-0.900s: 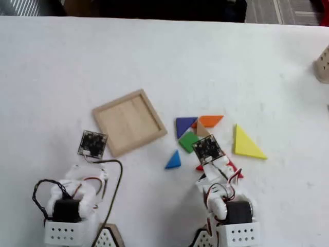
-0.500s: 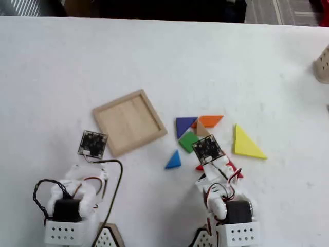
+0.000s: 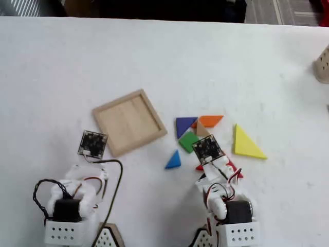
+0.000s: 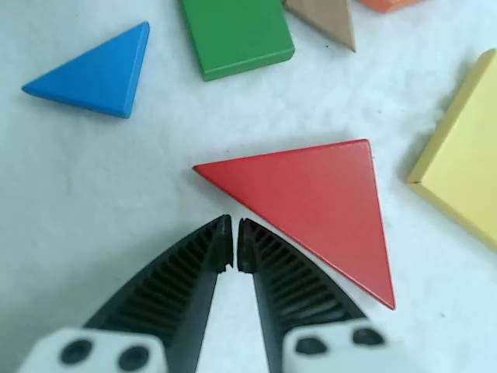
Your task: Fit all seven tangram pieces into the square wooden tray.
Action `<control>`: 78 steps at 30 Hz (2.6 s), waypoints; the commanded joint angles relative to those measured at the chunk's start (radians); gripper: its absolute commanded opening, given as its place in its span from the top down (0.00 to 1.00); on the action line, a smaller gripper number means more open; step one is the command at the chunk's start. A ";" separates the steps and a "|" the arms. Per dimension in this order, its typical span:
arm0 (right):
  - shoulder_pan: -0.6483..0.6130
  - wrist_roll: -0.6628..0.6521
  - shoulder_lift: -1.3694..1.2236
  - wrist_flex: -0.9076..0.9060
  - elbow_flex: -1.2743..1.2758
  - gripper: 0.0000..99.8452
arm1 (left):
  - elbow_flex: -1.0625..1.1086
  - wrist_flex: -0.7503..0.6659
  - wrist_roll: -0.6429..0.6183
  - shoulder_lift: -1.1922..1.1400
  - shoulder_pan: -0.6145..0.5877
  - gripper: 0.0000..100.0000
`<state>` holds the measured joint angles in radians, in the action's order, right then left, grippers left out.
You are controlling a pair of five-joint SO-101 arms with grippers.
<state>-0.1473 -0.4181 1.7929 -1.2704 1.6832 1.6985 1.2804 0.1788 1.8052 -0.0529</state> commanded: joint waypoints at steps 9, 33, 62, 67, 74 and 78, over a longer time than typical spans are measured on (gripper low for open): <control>0.002 -0.006 0.007 0.001 0.008 0.98 | -0.006 0.006 0.002 0.019 0.012 0.98; 0.002 -0.006 0.007 0.001 0.008 0.98 | -0.006 0.006 0.002 0.019 0.012 0.98; 0.295 -0.008 0.007 0.001 -0.046 0.98 | -0.196 -0.170 0.006 0.019 0.013 0.97; 0.298 -0.008 0.007 -0.004 -0.046 0.98 | -0.192 -0.242 -0.009 0.015 0.005 0.84; 0.352 -0.008 0.007 -0.002 -0.037 0.98 | -0.307 -0.213 -0.114 -0.094 0.005 0.83; 0.349 -0.009 0.007 -0.002 -0.037 0.98 | -0.460 -0.222 -0.176 -0.386 0.005 0.83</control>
<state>0.1964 -0.4196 1.7929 -1.2704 1.6648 1.4223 1.0702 0.0591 1.6794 -0.0514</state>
